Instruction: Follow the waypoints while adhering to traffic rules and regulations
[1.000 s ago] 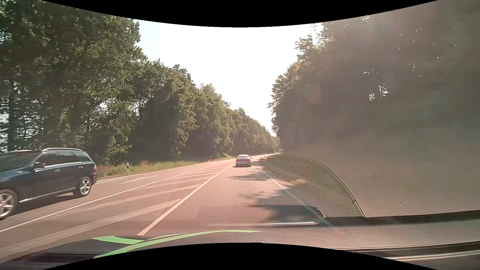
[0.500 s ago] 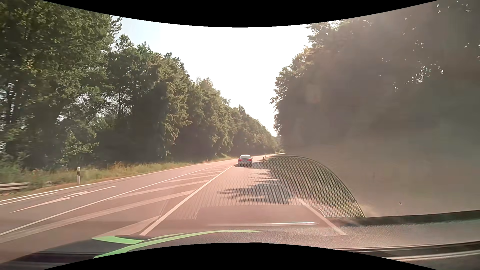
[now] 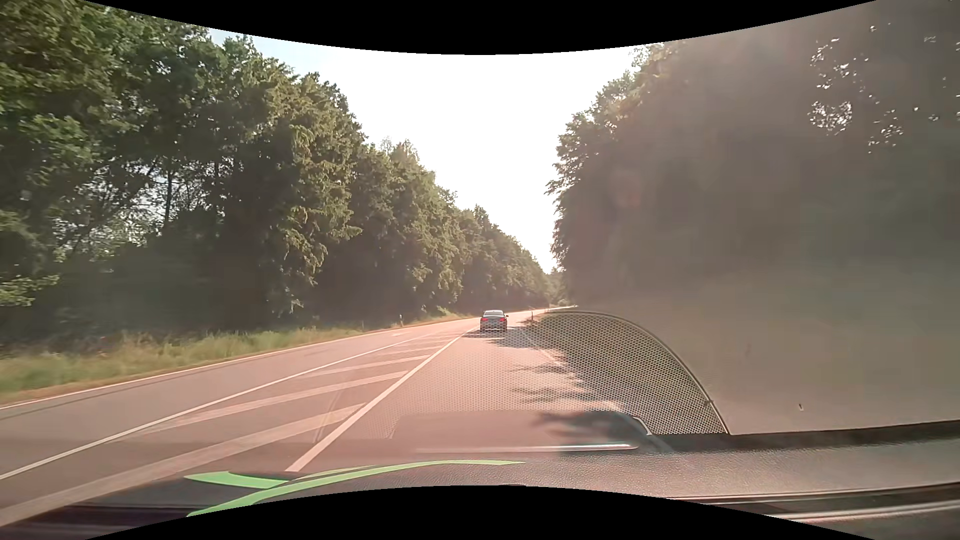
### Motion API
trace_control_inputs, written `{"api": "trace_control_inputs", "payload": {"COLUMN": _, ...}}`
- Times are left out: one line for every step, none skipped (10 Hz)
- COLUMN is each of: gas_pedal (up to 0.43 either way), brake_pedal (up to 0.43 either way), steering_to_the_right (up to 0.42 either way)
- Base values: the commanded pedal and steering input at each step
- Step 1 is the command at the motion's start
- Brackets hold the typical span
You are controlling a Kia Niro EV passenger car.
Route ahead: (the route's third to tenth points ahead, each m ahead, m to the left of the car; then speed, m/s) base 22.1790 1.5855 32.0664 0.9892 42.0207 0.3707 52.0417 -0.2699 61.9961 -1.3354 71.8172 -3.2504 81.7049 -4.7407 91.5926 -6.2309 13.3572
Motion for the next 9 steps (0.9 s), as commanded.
{"api": "trace_control_inputs", "payload": {"gas_pedal": 0.319, "brake_pedal": 0.0, "steering_to_the_right": 0.005}}
{"api": "trace_control_inputs", "payload": {"gas_pedal": 0.319, "brake_pedal": 0.0, "steering_to_the_right": 0.005}}
{"api": "trace_control_inputs", "payload": {"gas_pedal": 0.319, "brake_pedal": 0.0, "steering_to_the_right": 0.006}}
{"api": "trace_control_inputs", "payload": {"gas_pedal": 0.319, "brake_pedal": 0.0, "steering_to_the_right": 0.006}}
{"api": "trace_control_inputs", "payload": {"gas_pedal": 0.319, "brake_pedal": 0.0, "steering_to_the_right": 0.007}}
{"api": "trace_control_inputs", "payload": {"gas_pedal": 0.319, "brake_pedal": 0.0, "steering_to_the_right": 0.007}}
{"api": "trace_control_inputs", "payload": {"gas_pedal": 0.319, "brake_pedal": 0.0, "steering_to_the_right": 0.008}}
{"api": "trace_control_inputs", "payload": {"gas_pedal": 0.319, "brake_pedal": 0.0, "steering_to_the_right": 0.008}}
{"api": "trace_control_inputs", "payload": {"gas_pedal": 0.319, "brake_pedal": 0.0, "steering_to_the_right": 0.01}}
